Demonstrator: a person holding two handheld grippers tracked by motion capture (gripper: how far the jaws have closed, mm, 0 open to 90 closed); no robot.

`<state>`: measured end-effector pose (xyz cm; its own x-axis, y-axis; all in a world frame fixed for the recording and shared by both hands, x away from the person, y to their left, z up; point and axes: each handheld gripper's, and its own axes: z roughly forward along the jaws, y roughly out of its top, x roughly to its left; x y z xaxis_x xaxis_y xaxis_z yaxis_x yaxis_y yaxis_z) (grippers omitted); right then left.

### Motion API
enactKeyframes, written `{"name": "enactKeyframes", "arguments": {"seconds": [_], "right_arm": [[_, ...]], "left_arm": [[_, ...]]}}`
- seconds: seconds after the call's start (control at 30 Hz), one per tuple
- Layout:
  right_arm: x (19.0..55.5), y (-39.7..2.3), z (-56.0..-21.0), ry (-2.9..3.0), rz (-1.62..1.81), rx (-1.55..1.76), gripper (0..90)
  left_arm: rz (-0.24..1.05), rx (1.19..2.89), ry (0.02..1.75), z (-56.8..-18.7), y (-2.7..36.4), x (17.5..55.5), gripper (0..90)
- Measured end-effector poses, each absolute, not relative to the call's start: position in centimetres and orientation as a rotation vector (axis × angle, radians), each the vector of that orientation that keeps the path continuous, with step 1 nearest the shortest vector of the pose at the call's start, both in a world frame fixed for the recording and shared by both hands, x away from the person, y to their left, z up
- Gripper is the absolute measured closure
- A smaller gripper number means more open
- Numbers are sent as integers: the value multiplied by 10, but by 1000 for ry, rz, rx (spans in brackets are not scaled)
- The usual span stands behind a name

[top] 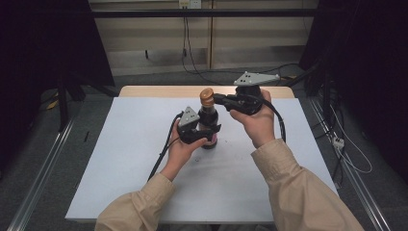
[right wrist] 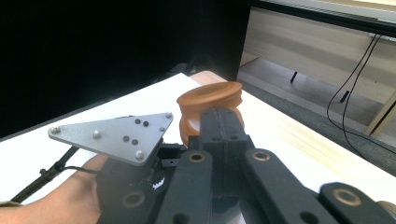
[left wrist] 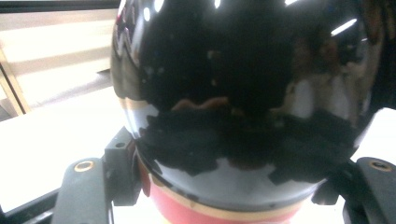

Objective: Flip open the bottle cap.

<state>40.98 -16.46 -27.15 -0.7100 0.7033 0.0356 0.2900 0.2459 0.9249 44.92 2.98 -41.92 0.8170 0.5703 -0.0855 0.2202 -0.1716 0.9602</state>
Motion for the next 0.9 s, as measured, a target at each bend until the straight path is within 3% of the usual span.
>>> {"name": "enactKeyframes", "arguments": {"seconds": [0.9], "right_arm": [[409, -166, -273, 2118, 1458, 909, 900]], "left_arm": [[357, 1738, 621, -420, 29, 448, 299]]}}
